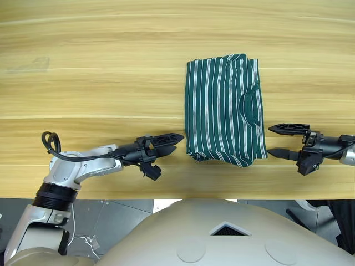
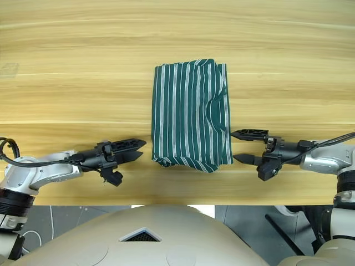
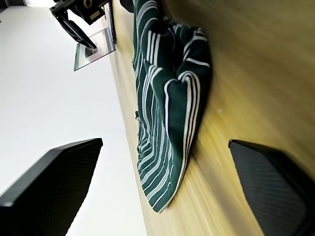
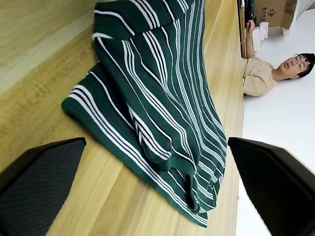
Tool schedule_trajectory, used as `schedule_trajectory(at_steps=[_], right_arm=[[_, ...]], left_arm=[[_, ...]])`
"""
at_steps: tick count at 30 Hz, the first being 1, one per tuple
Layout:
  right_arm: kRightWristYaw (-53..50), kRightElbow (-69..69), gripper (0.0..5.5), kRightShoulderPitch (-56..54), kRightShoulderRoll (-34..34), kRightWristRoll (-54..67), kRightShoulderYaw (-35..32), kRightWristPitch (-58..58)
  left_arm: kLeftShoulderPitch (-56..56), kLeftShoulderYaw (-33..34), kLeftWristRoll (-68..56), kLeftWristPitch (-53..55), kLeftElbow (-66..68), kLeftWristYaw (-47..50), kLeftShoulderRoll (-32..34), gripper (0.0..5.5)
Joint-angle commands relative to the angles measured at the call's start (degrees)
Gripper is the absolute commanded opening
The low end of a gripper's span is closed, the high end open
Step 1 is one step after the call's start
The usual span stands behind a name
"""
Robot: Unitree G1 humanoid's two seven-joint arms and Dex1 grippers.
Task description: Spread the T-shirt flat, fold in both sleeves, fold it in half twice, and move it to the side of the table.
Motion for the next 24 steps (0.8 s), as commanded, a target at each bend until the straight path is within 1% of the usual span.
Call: schedule_trajectory(at_steps=[1,6,14,20,24], right_arm=[[-5.97,-0.44,5.37,-1.65,-0.22,-6.09,3.8,0.44],[-15.76,-1.56,5.37,-3.87,-0.79,-11.21,9.05,2.68],[-30.08,-2.34,5.37,-7.59,-1.65,-17.36,20.56,8.09],[-37.97,-1.61,5.37,-10.75,-2.33,-19.85,28.76,11.82],[-41.77,-0.66,5.4,-12.13,-3.01,-20.33,33.34,13.43]], left_arm=[[-1.64,-3.15,0.27,-0.01,1.79,-0.05,-0.19,4.76],[-3.4,-4.78,-1.62,1.04,2.96,0.0,-0.61,4.76],[-7.06,-10.24,-2.91,0.13,7.82,-0.81,-2.21,4.76],[-8.8,-14.42,-3.58,-0.38,10.46,-2.08,-3.22,4.76],[-9.39,-16.17,-3.31,-0.36,10.74,-2.62,-2.87,4.03]])
